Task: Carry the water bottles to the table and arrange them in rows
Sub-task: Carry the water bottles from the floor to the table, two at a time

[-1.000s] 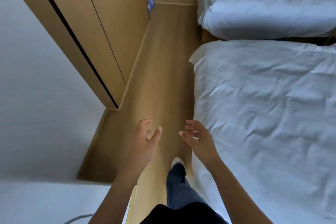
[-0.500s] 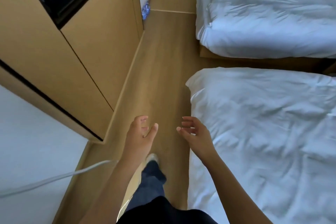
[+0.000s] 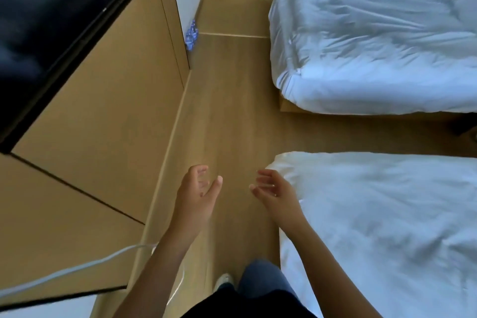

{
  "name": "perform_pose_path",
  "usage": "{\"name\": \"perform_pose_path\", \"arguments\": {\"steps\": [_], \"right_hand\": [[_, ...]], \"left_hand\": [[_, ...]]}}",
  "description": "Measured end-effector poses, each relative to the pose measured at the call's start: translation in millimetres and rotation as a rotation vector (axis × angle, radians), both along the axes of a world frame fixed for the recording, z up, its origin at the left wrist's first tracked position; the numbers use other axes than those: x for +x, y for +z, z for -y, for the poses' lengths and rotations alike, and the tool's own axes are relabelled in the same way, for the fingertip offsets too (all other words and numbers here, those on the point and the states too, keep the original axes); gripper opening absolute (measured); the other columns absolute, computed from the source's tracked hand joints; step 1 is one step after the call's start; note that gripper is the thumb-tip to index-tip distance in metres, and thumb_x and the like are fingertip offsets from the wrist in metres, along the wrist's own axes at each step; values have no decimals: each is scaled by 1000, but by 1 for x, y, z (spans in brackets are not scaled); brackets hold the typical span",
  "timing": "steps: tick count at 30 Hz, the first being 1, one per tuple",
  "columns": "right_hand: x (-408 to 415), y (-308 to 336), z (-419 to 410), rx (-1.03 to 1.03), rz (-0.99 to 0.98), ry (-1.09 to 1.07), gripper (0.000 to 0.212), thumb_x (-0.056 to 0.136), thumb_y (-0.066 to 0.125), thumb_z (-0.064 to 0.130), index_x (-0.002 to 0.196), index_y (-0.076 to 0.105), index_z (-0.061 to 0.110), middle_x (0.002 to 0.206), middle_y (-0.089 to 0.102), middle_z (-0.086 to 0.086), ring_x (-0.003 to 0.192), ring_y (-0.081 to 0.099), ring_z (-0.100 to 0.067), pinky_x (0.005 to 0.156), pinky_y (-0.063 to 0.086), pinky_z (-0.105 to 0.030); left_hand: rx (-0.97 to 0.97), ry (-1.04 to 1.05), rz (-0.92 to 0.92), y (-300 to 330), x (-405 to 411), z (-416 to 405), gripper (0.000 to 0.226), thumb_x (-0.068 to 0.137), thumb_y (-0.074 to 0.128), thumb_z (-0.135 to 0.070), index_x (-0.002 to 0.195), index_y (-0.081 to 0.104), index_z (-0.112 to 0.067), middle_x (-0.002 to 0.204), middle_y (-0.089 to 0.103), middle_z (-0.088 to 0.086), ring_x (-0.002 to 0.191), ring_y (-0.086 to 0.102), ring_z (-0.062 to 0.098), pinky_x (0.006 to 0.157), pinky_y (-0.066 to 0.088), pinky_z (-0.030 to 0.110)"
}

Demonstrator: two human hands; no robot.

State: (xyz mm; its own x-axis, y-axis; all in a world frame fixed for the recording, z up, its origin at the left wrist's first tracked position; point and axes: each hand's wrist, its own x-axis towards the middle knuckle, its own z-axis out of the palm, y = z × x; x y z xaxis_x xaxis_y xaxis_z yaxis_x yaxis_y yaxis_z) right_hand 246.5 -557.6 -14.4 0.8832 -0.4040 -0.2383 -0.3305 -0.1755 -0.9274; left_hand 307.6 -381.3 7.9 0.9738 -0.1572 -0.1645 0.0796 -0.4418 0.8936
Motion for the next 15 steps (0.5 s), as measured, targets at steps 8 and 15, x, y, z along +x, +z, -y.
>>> {"name": "perform_pose_path", "arguments": {"steps": [8, 15], "right_hand": [[178, -23, 82, 10, -37, 7, 36, 89, 73, 23, 122, 59, 21, 113, 65, 6, 98, 63, -4, 74, 51, -12], [372, -3, 195, -43, 1, 76, 33, 88, 72, 27, 119, 59, 26, 108, 65, 8, 85, 65, 4, 63, 49, -6]], "left_hand": [[21, -5, -15, -17, 181, 79, 38, 93, 62, -33, 127, 49, -22, 128, 49, -11, 106, 56, 7, 70, 39, 8], [19, 20, -1, -4, 355, 176, 35, 93, 61, -38, 125, 47, -30, 126, 47, -15, 100, 54, -1, 68, 37, 9]]}}
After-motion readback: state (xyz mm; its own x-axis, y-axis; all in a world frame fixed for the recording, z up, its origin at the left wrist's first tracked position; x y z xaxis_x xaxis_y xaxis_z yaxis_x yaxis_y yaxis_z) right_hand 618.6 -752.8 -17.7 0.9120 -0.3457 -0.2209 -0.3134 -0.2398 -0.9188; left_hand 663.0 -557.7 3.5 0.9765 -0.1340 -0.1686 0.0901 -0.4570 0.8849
